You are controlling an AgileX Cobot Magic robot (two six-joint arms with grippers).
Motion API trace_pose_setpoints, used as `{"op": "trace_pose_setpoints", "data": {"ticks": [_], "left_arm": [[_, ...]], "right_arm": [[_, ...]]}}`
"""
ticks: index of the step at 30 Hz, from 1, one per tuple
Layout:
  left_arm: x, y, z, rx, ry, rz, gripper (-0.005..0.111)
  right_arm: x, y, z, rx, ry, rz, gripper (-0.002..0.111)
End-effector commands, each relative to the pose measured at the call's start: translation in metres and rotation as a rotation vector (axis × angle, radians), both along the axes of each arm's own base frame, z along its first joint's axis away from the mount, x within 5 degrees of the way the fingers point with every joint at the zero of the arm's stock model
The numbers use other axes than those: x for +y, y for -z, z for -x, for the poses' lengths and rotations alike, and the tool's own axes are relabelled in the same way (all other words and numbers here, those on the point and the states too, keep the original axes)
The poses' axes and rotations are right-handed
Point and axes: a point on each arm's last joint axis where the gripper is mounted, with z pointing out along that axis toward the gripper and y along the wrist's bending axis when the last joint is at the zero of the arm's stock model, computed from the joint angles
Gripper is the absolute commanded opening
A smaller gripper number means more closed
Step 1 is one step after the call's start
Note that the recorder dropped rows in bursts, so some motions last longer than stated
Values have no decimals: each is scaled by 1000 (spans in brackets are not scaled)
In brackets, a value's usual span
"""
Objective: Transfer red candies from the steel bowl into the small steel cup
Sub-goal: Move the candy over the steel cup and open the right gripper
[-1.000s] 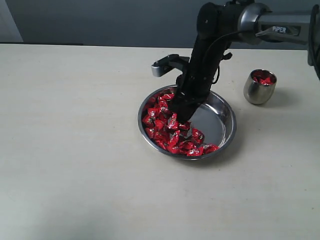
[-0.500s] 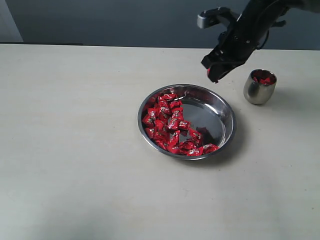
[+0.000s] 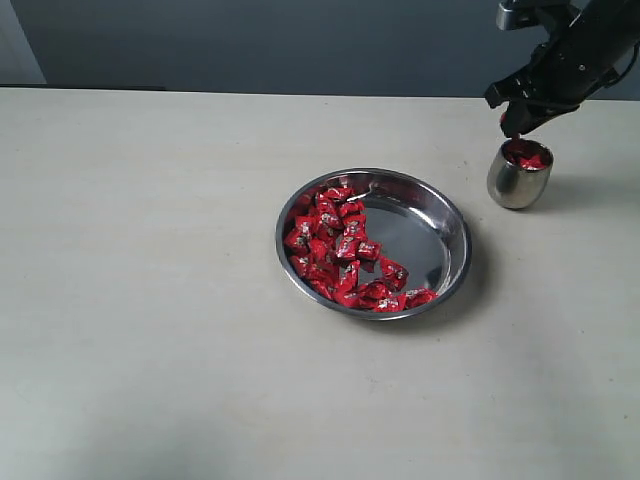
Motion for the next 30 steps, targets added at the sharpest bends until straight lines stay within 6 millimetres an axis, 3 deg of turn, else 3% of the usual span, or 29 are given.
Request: {"op": "trace_pose_setpoints", "data": {"ticks": [1,30], "left_arm": [[-1,-1,0,-9,10,6,0],[-1,-1,0,-9,10,6,0]], "right_arm": [[-11,-5,-1,-25,24,49,9],[-16,-2,-1,-5,62,104,9]]}}
